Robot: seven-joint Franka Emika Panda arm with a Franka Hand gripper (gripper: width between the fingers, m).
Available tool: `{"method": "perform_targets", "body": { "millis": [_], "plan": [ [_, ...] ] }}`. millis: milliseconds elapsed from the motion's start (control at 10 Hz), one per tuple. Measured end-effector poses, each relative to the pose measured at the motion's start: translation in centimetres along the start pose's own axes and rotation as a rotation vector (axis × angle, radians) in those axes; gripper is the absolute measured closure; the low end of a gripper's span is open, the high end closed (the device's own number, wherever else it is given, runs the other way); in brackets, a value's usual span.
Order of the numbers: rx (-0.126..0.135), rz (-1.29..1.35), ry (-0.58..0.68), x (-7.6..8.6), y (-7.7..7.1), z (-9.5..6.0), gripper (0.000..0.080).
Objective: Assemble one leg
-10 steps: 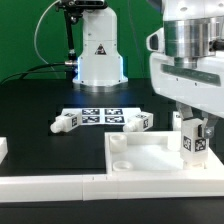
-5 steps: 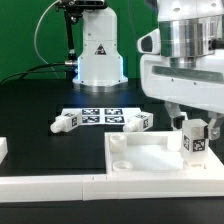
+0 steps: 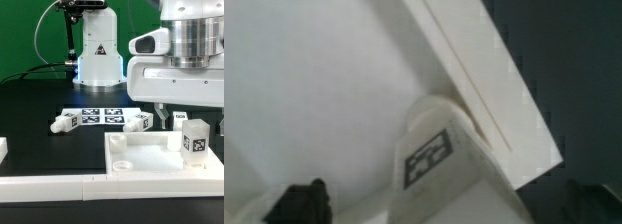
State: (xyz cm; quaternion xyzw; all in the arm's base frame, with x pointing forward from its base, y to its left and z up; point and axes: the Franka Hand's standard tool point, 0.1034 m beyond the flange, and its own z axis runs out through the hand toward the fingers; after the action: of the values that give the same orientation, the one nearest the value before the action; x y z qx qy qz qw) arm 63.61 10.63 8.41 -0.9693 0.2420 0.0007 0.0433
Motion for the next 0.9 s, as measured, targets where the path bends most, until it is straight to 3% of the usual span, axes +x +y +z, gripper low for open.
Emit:
{"method": "perform_targets", "body": {
  "millis": [100,200,300,500,600,700,900],
  "plan": [
    [-0.002,-0.072,0.001,0.0,0.01,0.0,0.0151],
    [-0.03,-0.294,0.008,0.07,0.04,0.09,0.0151],
    [-0.04,-0.462,0.008,0.02,-0.12,0.35,0.0151],
    [-0.037,-0.451,0.018,-0.01,-0.36,0.44,0.0151],
    [-0.037,-0.451,0.018,0.04,-0.3,0.44,0.0275],
    [-0.036,-0.42,0.018,0.04,-0.3,0.44,0.0275],
    [-0.035,-0.256,0.021,0.03,-0.3,0.47,0.0515]
  ]
}}
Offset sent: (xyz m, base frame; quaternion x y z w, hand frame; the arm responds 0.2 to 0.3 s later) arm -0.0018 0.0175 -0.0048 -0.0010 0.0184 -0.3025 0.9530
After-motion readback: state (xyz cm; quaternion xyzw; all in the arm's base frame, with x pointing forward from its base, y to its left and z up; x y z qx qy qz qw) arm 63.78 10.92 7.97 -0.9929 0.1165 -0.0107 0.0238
